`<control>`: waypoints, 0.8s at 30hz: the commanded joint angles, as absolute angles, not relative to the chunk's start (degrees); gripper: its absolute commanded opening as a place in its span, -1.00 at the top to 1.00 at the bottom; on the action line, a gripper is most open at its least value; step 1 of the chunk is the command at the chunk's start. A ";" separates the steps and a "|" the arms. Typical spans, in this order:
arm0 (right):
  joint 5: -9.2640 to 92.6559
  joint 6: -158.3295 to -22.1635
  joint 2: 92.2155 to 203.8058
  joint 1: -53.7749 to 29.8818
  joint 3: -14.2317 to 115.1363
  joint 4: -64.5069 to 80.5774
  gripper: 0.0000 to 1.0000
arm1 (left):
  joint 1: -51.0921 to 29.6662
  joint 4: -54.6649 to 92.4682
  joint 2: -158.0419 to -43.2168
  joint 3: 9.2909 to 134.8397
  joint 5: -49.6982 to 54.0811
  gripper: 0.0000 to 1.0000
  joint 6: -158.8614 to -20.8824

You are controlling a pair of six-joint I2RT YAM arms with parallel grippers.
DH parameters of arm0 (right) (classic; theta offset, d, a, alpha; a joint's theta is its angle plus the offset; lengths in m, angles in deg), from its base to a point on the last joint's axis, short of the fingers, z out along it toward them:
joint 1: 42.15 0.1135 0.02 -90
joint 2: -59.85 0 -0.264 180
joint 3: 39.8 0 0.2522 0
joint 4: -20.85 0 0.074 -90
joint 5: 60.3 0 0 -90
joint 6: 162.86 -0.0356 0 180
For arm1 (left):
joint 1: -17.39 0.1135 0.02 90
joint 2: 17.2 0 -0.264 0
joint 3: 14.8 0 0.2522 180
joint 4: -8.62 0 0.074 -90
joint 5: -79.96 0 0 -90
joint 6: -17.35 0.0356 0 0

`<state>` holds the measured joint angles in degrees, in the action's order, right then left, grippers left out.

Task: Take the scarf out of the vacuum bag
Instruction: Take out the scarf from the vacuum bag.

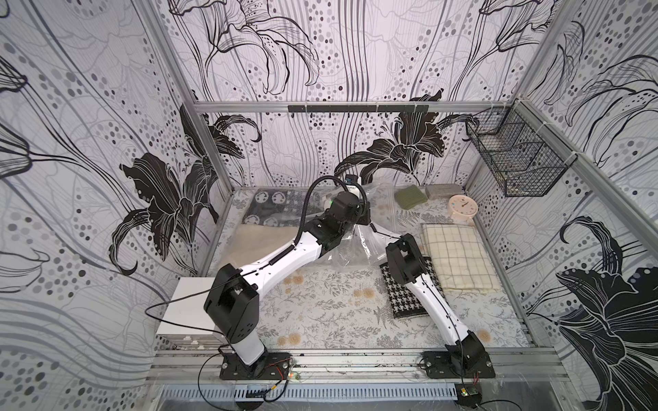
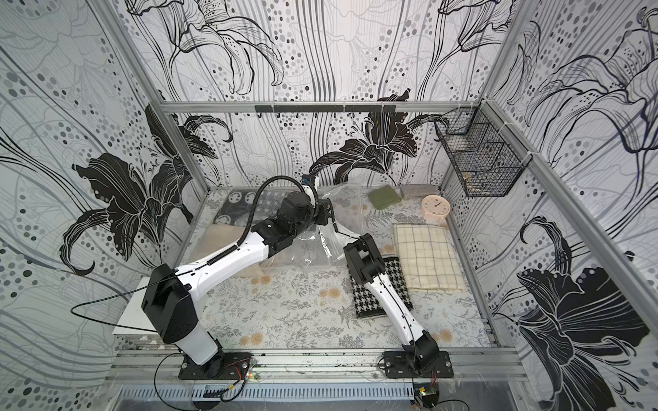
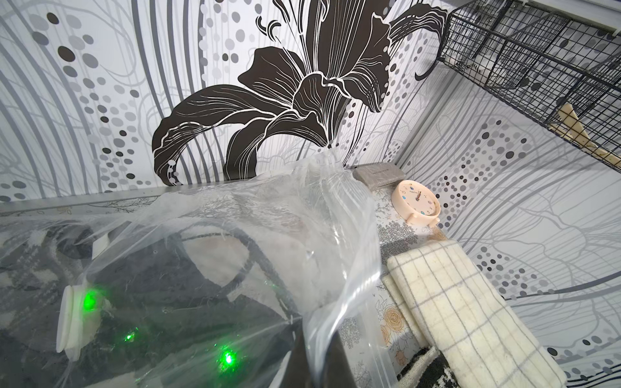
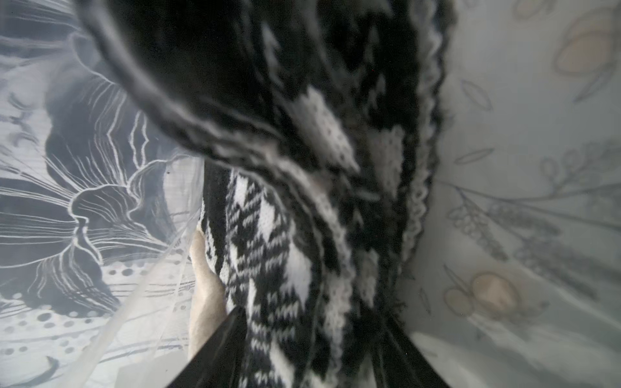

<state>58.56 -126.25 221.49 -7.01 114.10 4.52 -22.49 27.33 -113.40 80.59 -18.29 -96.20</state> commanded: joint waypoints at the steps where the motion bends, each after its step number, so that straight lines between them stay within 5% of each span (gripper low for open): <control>1: 58.73 -127.17 224.06 -5.16 114.24 2.28 -0.20 | -23.80 24.05 -113.38 82.12 -15.99 1.00 -96.25; 24: 59.58 -127.14 222.48 -5.21 113.36 4.26 -0.14 | -23.75 24.84 -114.14 82.72 -16.67 1.00 -95.85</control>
<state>58.80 -126.49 221.60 -6.95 113.66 5.61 -22.80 27.79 -113.78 80.59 -18.35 -96.18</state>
